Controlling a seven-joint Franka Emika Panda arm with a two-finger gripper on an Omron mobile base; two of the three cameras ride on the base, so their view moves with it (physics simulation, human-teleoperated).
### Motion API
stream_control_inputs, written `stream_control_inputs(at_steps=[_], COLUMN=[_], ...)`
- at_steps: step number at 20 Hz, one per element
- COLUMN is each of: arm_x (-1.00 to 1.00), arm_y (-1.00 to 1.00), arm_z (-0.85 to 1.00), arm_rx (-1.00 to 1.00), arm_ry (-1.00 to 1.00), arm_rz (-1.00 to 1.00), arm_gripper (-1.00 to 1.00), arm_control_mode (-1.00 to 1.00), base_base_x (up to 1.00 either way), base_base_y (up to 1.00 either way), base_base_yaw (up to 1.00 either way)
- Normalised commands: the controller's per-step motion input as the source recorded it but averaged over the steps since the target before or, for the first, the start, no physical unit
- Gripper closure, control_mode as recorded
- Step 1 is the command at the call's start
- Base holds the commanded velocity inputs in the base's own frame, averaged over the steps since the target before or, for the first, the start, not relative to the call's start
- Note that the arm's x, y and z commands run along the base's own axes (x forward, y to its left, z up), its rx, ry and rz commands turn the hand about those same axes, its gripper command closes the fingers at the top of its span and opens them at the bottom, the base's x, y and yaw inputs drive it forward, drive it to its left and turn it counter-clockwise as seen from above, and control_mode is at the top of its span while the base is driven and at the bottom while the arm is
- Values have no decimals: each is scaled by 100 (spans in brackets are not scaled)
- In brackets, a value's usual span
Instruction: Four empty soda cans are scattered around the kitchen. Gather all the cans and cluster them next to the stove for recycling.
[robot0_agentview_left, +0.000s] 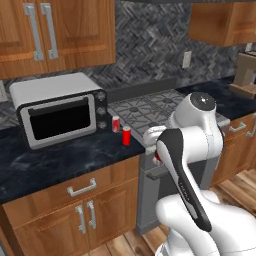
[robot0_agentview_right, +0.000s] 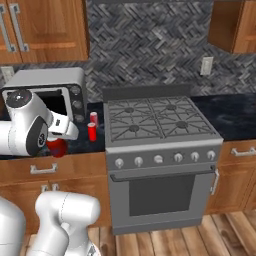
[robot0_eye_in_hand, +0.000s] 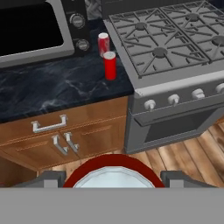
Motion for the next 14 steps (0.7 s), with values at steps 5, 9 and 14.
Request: stream_control_inputs(at_steps=[5, 9, 14], arm_x=[0, 0, 0], arm_y=[0, 0, 0], arm_z=[0, 0, 0], arm_rx=[0, 0, 0], arm_ry=[0, 0, 0], arm_rz=[0, 0, 0], arm_gripper=[100, 100, 100], arm_control_mode=[100, 100, 100], base_base_x=[37, 38, 36], base_base_y=[10, 10, 10], base_base_yaw=[0, 0, 0])
